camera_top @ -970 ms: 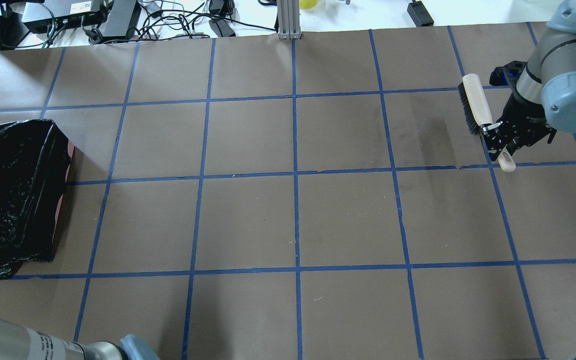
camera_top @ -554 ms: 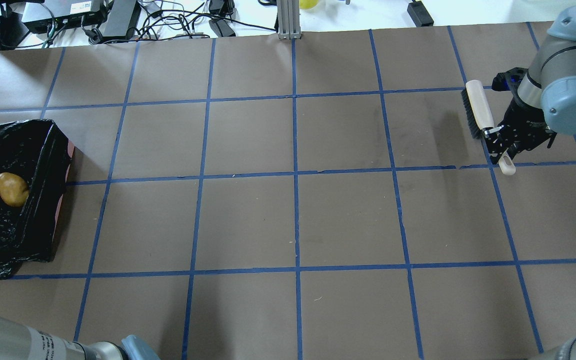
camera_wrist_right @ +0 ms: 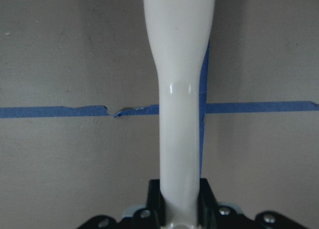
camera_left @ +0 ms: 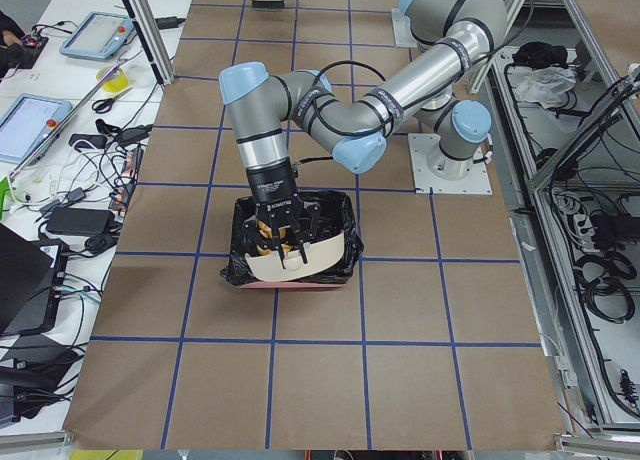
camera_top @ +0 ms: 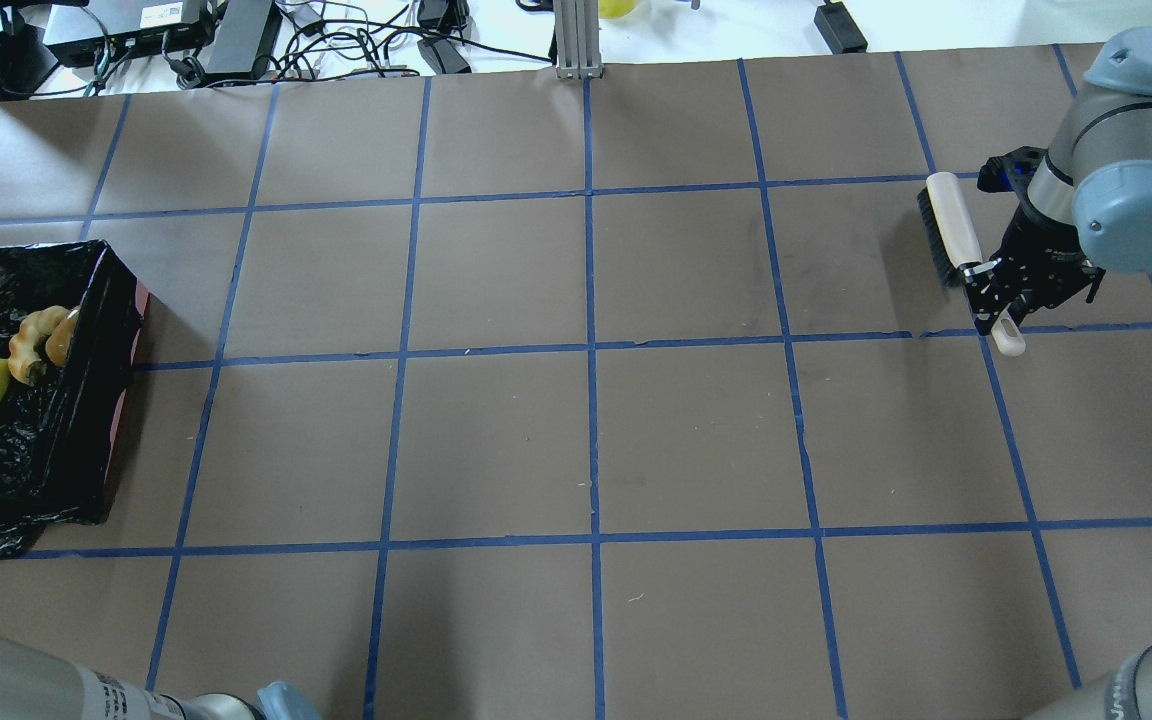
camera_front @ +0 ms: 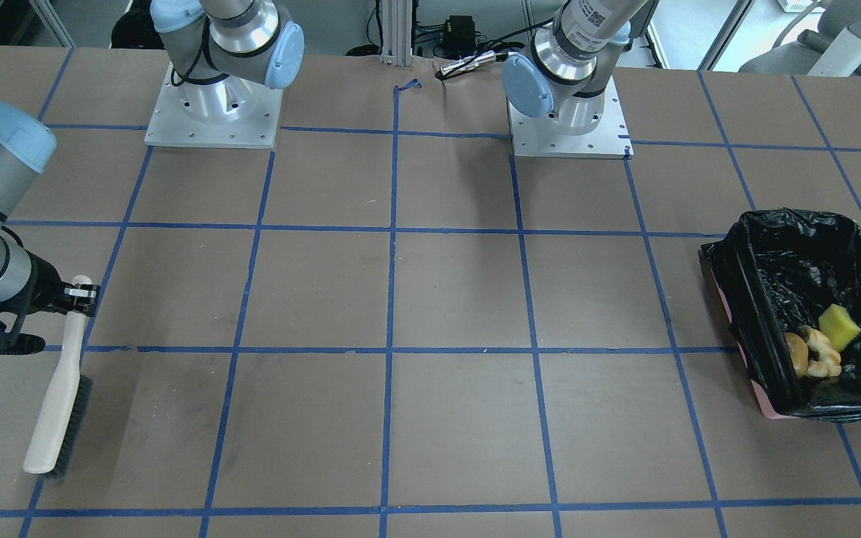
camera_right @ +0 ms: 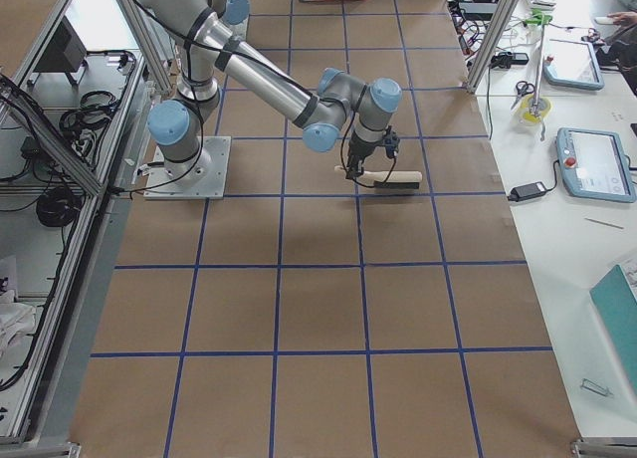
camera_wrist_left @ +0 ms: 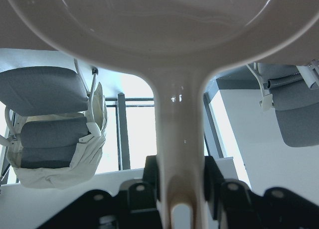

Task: Sweep and dump trash into bin
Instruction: 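Bring the empty dustpan back with the left gripper while the right lowers the brush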

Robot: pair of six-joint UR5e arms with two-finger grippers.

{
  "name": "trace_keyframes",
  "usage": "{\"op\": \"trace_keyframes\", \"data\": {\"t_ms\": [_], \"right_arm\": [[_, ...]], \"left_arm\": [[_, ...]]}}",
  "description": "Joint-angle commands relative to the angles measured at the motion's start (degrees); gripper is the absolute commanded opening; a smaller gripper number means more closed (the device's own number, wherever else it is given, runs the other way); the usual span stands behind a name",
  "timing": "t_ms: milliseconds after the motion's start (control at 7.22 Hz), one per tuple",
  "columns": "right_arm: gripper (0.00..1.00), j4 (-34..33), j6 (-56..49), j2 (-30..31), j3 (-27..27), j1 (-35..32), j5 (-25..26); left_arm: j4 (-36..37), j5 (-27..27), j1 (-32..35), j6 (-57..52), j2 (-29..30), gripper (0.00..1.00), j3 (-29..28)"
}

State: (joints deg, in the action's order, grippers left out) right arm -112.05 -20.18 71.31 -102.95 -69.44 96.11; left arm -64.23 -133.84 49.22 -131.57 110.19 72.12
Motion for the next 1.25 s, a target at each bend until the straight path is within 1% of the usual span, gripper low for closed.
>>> {"op": "trace_keyframes", "data": {"t_ms": [0, 139, 277, 416, 554, 693, 831, 970, 1108], "right_arm": [[0.00, -0.5, -0.8, -0.6, 0.0, 0.0, 0.2], [0.05, -0.5, -0.7, -0.8, 0.0, 0.1, 0.2], [0.25, -0.7, -0.7, -0.8, 0.0, 0.0, 0.2], [0.56, -0.7, -0.6, -0.6, 0.1, 0.0, 0.2], [1.00, -0.5, -0.2, -0.3, 0.1, 0.1, 0.3], [1.00, 0.0, -0.1, 0.0, 0.2, 0.0, 1.0], [1.00, 0.3, -0.1, 0.1, 1.2, 0.0, 2.8], [1.00, 3.3, 0.0, 1.1, 3.3, 0.0, 2.4], [1.00, 6.5, 0.1, 3.9, 4.9, -0.1, 1.7]], "left_arm": [[2.8, 4.1, 1.8, -3.2, -0.2, 0.00, -0.3], [3.6, 11.2, 5.2, -5.9, -1.3, 0.00, -0.3], [2.5, 16.6, 8.3, -6.6, -1.6, 0.00, 0.0], [0.5, 19.8, 11.1, -6.5, -0.7, 0.00, 0.3], [0.3, 24.3, 13.0, -5.5, 0.2, 0.00, 0.7], [-1.3, 28.4, 14.8, -3.4, 0.5, 0.00, 1.4], [-4.7, 32.0, 15.7, 2.5, 1.1, 0.00, 2.1], [-6.1, 36.6, 16.7, 7.4, 2.1, 0.00, 3.3], [-6.1, 38.6, 18.6, 10.9, 3.6, 0.00, 5.0]]}}
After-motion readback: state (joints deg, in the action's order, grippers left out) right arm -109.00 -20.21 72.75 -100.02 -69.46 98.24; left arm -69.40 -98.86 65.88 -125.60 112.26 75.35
